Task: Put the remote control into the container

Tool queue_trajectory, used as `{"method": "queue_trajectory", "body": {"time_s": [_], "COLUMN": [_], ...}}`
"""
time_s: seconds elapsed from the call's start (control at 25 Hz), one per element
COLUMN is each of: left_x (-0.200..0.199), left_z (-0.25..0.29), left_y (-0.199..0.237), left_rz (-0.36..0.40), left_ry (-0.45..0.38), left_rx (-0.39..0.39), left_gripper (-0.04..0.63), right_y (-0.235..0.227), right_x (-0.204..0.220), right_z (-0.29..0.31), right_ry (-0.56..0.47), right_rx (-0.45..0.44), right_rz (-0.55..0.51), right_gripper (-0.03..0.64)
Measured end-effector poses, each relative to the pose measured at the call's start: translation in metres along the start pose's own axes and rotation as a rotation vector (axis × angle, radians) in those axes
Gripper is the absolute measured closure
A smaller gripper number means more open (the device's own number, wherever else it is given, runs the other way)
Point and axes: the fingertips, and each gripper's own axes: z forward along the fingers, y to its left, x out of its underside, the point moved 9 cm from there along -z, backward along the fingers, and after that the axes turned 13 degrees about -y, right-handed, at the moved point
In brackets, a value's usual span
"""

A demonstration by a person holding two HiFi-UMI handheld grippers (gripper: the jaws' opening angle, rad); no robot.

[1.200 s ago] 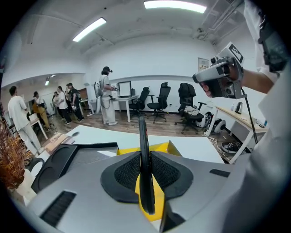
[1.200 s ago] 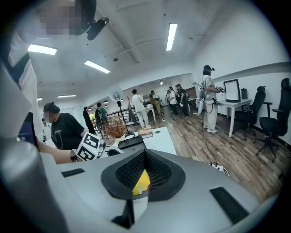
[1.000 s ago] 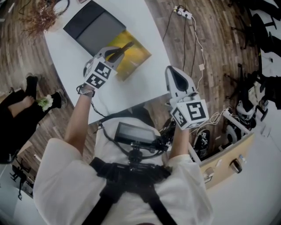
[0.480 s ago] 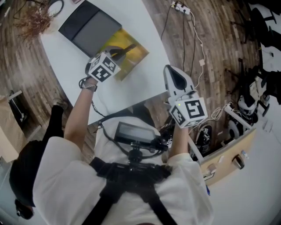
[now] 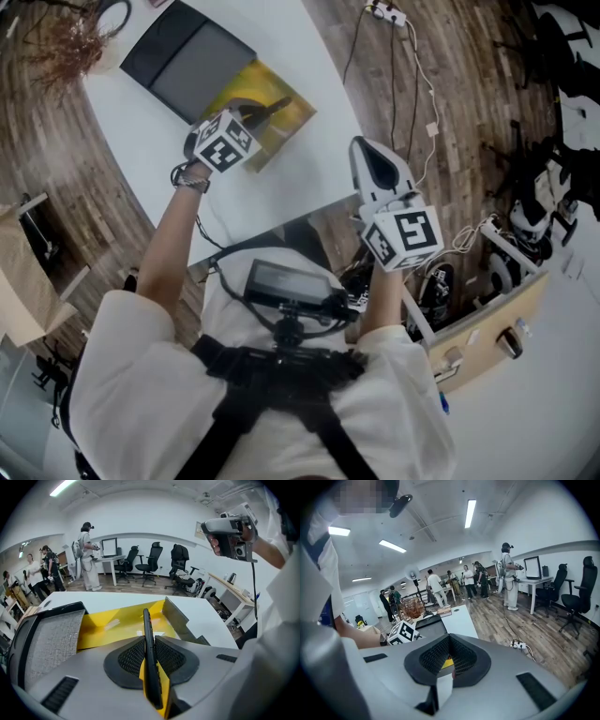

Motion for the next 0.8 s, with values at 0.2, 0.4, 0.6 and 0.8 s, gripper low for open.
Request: {"method": "queue_trajectory", "body": {"time_s": [0.2,0.4,0.6,0.8], "left_x": [0.0004,0.0021,0.0053,0.0057], "left_z": [0.0027,0.0037,0.0029,0.0029], "left_y": [-0.0011,0.0037,0.0084,0.0076], "left_rz": [-0.001,-0.055,-0.110,-0.130], "left_ry": [0.011,0.002,-0.016,-0.032], "left_rx": [0.021,0.039,0.031,0.025], "left_gripper": [0.515,0.515,0.514,0.514], "right_y": [0.0010,0.0007,-0.0002,-0.0004], "right_x": [-0.0006,-0.0016,-0.0003,-0.0013], "right_z": [0.0020,0.0031,0.0025,0.0026], "right_ry": [-0.003,-0.001,0.006,0.004], "right_rx": [-0.011,-0.008,-0.005,-0.011], "right_rz": [0.008,0.007,0.008,0.006], "right_gripper": [0.614,0.614,0.614,0.614]}}
